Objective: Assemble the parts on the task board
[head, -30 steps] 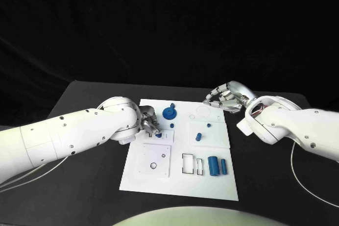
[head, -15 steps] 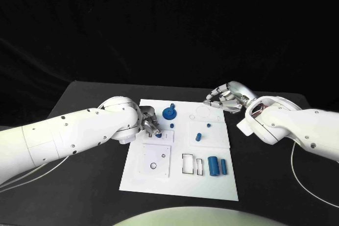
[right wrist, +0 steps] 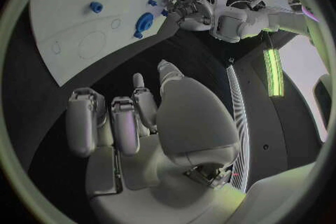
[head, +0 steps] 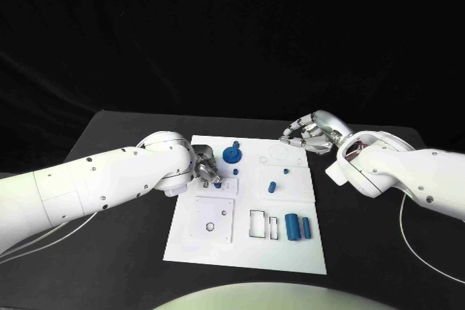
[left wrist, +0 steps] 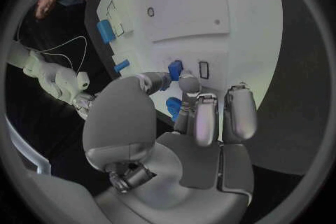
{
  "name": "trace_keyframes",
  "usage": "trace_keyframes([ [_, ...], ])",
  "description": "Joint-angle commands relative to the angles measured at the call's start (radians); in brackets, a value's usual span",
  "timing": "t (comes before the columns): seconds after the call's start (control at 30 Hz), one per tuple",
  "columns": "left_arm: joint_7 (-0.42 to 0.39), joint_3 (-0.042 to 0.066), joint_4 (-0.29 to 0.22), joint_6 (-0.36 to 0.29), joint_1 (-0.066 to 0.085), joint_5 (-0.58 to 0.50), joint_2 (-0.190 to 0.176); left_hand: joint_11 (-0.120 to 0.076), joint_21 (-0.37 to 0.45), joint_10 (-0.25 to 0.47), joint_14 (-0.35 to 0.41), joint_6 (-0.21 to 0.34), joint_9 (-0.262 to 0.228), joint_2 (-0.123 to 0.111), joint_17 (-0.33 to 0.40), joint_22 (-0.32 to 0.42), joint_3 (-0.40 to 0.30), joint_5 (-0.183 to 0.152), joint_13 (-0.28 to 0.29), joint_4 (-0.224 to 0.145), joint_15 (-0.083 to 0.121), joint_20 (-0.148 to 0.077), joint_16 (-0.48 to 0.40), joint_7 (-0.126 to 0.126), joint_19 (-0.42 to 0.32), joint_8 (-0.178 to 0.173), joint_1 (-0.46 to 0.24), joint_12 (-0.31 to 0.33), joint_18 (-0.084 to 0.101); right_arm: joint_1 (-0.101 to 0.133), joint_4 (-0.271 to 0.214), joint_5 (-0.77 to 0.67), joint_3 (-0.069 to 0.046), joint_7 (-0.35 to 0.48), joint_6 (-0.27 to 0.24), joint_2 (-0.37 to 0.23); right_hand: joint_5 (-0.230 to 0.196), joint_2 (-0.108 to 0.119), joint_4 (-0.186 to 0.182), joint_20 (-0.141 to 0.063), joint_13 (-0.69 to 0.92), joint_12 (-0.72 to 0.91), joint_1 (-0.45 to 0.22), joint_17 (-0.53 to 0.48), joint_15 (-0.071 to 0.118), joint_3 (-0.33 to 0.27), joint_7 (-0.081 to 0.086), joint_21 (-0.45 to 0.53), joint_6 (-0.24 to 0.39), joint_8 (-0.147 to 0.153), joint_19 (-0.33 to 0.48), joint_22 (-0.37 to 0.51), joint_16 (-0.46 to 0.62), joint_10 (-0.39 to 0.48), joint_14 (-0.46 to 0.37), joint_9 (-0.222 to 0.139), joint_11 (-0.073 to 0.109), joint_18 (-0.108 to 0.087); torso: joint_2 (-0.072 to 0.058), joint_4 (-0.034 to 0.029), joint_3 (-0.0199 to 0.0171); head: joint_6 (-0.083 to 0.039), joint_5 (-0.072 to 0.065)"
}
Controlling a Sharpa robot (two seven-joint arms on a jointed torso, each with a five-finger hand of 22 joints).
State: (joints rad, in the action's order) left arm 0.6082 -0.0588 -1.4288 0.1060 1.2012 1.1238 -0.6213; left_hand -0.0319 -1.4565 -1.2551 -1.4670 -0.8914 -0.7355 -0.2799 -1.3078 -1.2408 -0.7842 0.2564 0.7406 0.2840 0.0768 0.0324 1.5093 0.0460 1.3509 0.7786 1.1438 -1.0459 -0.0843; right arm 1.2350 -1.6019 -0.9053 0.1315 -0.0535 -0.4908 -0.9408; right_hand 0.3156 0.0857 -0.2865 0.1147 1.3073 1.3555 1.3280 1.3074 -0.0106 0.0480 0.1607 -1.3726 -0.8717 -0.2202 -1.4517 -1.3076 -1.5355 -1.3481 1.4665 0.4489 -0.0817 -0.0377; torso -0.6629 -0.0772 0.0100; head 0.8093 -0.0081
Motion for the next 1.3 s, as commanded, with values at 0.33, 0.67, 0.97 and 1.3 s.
trace_keyframes([
  [0.33, 0.013, -0.002, 0.006, 0.034, -0.002, -0.037, 0.005, -0.007, 0.001, -0.005, -0.067, -0.02, -0.007, 0.005, -0.123, -0.01, -0.013, -0.016, 0.018, -0.061, 0.015, -0.007, 0.0, -0.018, 0.016, -0.025, -0.043, -0.018, 0.017, -0.004, 0.0, -0.055, 0.0, 0.011, -0.006, 0.0, -0.006, -0.001, -0.003, -0.003, 0.001, 0.001, 0.004, 0.137, 0.004, -0.007, 0.0, 0.001, 0.009, -0.004, 0.0, -0.141, 0.007, 0.002, 0.075, -0.001, 0.003, -0.013, 0.0, -0.0001, 0.0, 0.002, -0.001],
  [0.67, 0.017, -0.002, 0.013, 0.027, -0.002, -0.046, 0.006, -0.006, 0.002, -0.001, -0.068, -0.031, -0.011, 0.018, -0.125, -0.017, 0.106, -0.015, 0.022, 0.005, 0.014, -0.008, 0.0, -0.016, 0.021, -0.04, -0.044, -0.021, 0.018, -0.005, -0.001, -0.06, 0.0, 0.009, -0.003, 0.001, -0.007, -0.001, -0.004, -0.003, -0.001, -0.001, 0.003, 0.134, 0.004, -0.008, 0.0, 0.005, 0.01, -0.005, 0.003, -0.139, 0.008, 0.004, 0.075, -0.002, 0.003, -0.014, 0.0, 0.0001, 0.0003, 0.001, -0.002],
  [0.97, 0.021, -0.002, 0.018, 0.029, -0.002, -0.053, 0.005, -0.005, -0.002, 0.001, -0.068, -0.038, -0.014, 0.034, -0.125, -0.03, 0.2, -0.011, 0.022, 0.009, 0.013, -0.006, -0.001, -0.016, 0.029, -0.048, -0.079, -0.023, 0.021, -0.005, -0.001, -0.061, 0.0, 0.008, -0.002, 0.0, -0.009, 0.0, -0.004, -0.003, -0.002, -0.001, 0.001, 0.135, 0.004, -0.01, 0.0, 0.004, 0.01, -0.005, 0.002, -0.14, 0.008, 0.004, 0.075, -0.002, 0.003, -0.014, 0.0, 0.0002, 0.0004, 0.002, -0.002],
  [1.3, 0.02, -0.002, 0.021, 0.023, -0.002, -0.053, 0.004, -0.004, -0.002, 0.001, -0.068, -0.041, -0.015, 0.051, -0.126, -0.032, 0.265, -0.01, 0.024, 0.01, 0.013, -0.006, -0.001, -0.015, 0.03, -0.054, -0.106, -0.026, 0.021, -0.005, -0.001, -0.06, 0.0, 0.008, -0.003, 0.0, -0.011, 0.0, -0.005, -0.003, -0.004, -0.003, -0.003, 0.133, 0.004, -0.013, 0.001, 0.006, 0.011, -0.006, 0.003, -0.139, 0.008, 0.006, 0.074, -0.002, 0.003, -0.014, 0.0, 0.0004, 0.0005, 0.001, -0.003],
])
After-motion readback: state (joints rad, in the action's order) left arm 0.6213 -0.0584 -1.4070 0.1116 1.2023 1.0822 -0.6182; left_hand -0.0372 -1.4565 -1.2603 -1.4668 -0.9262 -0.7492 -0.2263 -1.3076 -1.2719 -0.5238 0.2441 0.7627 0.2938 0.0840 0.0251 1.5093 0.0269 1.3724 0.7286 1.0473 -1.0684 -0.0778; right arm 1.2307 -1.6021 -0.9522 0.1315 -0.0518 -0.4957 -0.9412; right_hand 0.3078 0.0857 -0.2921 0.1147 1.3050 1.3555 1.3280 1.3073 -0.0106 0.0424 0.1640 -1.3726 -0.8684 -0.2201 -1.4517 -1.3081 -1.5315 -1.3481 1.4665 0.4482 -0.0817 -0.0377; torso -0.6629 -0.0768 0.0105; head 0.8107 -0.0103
